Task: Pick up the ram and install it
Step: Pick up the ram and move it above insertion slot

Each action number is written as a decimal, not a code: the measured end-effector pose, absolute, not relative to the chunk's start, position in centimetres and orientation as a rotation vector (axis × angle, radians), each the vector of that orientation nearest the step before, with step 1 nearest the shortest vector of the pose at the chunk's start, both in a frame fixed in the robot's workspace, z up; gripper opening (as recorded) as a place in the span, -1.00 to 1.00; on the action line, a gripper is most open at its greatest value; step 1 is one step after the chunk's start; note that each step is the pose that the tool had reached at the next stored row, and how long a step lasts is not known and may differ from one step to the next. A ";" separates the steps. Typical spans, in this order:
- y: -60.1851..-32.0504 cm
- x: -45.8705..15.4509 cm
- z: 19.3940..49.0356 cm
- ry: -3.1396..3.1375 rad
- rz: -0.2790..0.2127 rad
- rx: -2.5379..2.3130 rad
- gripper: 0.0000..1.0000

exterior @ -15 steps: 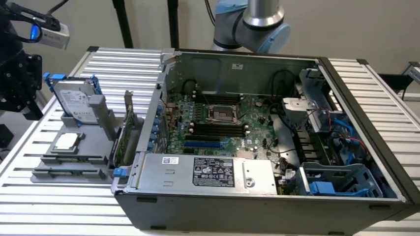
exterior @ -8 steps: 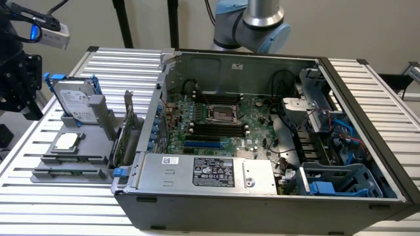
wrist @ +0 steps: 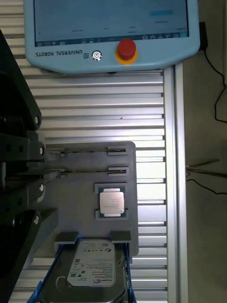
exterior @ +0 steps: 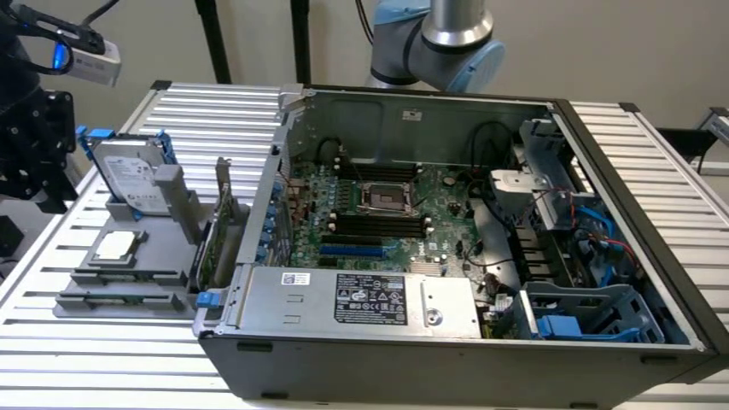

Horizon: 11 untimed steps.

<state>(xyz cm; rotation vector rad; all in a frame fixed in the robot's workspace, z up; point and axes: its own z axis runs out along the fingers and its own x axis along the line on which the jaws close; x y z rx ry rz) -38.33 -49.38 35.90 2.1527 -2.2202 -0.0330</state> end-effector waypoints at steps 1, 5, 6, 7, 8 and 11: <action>-49.4 -38.3 35.9 -2.220 -0.033 2.153 -0.52; -49.4 -38.3 35.9 -2.220 -0.033 2.153 -0.15; -49.4 -38.3 35.9 -2.220 -0.033 2.153 -0.15; -49.4 -38.3 35.8 -2.220 -0.033 2.153 -0.15; -49.4 -38.3 35.7 -2.220 -0.033 2.153 -0.15; -49.4 -38.3 35.2 -2.217 -0.033 2.156 -0.15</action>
